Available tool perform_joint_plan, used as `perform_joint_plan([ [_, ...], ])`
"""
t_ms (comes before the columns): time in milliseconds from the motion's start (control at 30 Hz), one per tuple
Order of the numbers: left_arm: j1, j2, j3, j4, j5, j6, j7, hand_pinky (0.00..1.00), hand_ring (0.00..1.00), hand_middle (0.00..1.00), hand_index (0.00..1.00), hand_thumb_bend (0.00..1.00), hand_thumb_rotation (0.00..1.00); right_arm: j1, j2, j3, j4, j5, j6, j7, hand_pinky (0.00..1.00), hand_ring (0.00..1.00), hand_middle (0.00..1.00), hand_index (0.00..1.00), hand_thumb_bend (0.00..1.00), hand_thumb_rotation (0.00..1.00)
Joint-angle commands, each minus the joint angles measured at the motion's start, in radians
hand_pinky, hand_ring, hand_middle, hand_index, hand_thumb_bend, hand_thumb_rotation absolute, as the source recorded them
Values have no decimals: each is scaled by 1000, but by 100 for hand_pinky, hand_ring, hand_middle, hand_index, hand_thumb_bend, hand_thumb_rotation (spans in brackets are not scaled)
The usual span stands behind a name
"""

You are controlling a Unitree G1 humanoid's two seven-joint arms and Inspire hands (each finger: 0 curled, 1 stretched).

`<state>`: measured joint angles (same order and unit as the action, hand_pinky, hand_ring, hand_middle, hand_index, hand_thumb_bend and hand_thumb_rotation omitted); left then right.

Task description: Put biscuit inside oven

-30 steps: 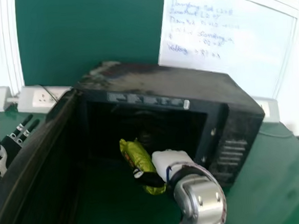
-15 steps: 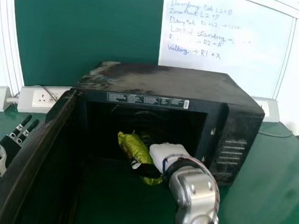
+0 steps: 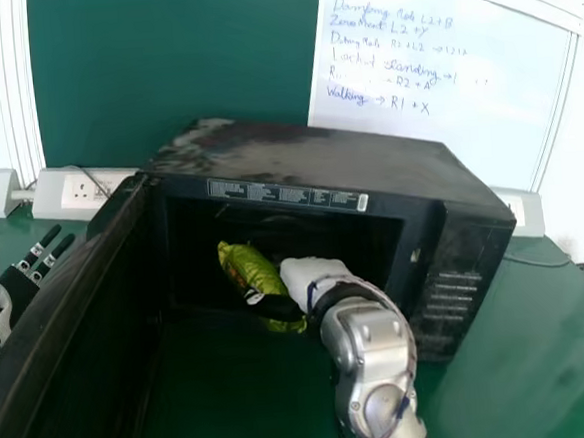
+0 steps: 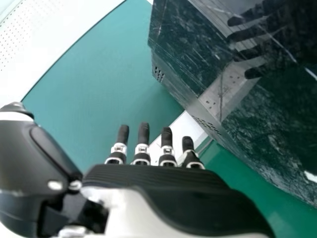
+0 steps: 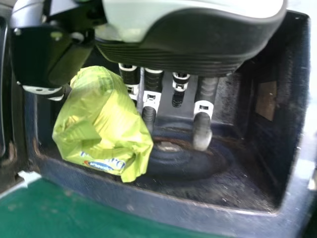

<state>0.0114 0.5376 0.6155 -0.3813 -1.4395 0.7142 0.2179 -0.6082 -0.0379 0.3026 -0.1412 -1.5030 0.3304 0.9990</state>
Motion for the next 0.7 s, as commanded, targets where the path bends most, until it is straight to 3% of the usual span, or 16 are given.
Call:
perform_joint_plan([
  [0,1,-7,-5,4,-10,-10,-18,100,100,100,99,26,24,-40,-13,8,22,8,20,-31,24,31,48,70,56,0],
  [333,3,-7,-3,8,-4,-11,-27,100,100,99,99,27,26,-100,-34,33,134,68,64,-128,17,25,47,71,56,0],
  [533,0,-11,-4,2,-28,-10,6,100,100,100,100,27,23,-137,-39,43,186,101,109,-157,14,21,47,77,56,0],
  [667,2,-9,-4,4,-30,-12,11,100,100,100,100,29,23,-159,-47,48,223,129,131,-180,18,24,47,76,56,0],
])
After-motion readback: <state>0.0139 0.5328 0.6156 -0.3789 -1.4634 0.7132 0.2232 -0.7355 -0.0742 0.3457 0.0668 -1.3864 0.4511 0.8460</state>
